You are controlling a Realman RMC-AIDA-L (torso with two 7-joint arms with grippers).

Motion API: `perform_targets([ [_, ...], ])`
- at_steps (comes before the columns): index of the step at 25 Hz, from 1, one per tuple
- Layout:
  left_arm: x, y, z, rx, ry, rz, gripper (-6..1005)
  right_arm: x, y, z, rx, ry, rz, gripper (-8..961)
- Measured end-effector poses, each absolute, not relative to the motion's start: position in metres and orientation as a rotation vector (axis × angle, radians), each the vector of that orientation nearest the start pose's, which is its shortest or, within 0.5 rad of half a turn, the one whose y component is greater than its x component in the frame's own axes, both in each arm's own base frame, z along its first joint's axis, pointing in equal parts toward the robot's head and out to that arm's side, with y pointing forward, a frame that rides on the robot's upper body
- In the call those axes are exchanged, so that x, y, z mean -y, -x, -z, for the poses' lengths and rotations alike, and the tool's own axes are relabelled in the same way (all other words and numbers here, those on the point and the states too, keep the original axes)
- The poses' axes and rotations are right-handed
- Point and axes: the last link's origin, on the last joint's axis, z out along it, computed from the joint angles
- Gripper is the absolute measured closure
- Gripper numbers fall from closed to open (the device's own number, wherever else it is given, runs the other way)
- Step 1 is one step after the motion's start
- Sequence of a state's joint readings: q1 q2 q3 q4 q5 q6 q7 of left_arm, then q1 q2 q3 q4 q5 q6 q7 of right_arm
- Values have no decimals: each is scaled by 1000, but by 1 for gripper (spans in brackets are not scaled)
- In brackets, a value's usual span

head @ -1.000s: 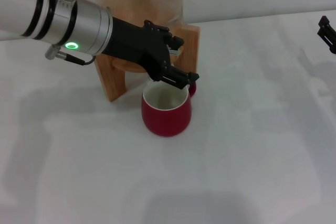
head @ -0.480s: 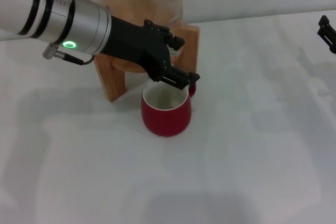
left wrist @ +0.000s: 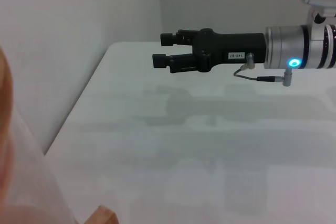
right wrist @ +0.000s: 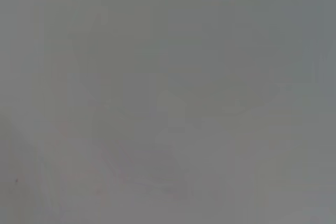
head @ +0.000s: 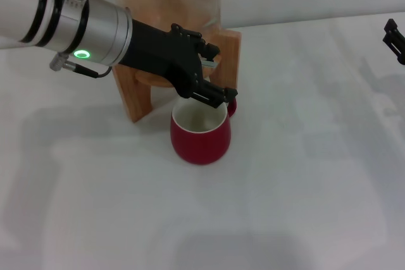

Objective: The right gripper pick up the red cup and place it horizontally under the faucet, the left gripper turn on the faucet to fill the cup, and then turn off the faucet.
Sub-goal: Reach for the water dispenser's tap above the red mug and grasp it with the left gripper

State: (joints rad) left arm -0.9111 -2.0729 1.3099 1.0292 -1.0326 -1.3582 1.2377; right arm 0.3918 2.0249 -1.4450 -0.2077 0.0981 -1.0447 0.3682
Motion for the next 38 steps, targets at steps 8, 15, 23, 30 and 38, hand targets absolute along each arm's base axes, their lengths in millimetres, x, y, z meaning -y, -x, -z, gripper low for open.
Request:
perform_targets([
  [8,-399,62,37,-6,2988,97,139,-343,-367,-49,-665,1423,-712,107],
  [15,-402,62,39,-46,2975,44,141,-343,-367,-50,-664,1421,-714,106],
  [23,-404,61,44,-86,2987,10,144,-344,-366,-50,-663,1421,-718,109],
  [30,-405,62,47,-115,2992,-48,147,-344,-367,-51,-665,1414,-720,110],
  [38,-405,60,46,-120,2997,-49,150,-345,-366,-51,-665,1413,-722,110],
])
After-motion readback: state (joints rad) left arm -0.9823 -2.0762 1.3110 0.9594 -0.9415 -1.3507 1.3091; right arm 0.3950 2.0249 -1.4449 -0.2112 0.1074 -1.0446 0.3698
